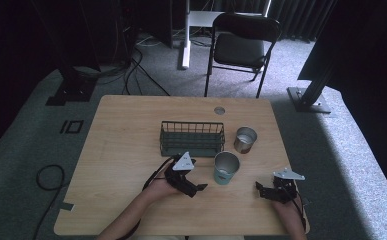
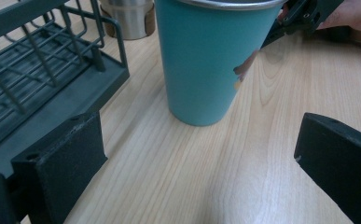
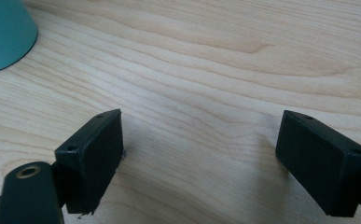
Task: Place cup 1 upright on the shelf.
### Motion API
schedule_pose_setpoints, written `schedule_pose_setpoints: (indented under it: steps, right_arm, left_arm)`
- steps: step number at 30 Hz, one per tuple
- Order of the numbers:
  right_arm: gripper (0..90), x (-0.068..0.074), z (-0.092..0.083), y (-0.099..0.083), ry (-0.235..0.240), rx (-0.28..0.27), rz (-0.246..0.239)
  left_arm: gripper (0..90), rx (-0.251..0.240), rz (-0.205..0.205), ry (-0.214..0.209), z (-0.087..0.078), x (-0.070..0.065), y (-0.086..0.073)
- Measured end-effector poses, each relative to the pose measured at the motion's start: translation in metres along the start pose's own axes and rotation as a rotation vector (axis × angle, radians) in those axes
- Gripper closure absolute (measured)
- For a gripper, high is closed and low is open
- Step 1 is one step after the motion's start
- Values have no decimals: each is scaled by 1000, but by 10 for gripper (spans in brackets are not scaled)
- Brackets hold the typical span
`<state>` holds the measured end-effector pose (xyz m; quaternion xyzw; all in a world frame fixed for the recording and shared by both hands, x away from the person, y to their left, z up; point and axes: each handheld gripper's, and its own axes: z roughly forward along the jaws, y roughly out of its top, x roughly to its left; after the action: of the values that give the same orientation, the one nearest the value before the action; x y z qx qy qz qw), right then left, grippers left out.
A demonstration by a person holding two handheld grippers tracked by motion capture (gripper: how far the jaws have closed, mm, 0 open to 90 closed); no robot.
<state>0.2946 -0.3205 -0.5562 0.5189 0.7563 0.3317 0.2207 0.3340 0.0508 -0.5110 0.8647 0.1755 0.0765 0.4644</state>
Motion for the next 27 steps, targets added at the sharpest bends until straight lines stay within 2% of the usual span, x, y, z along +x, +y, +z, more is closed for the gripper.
schedule_pose_setpoints:
  steps: [3, 27]
  right_arm:
    - [145, 0, 0, 0, 0, 0, 1]
    - [147, -1, -1, -1, 2, -1, 9]
  left_arm:
    - [21, 3, 13, -11, 6, -1, 4]
    - [21, -2, 22, -31, 38, 2, 26]
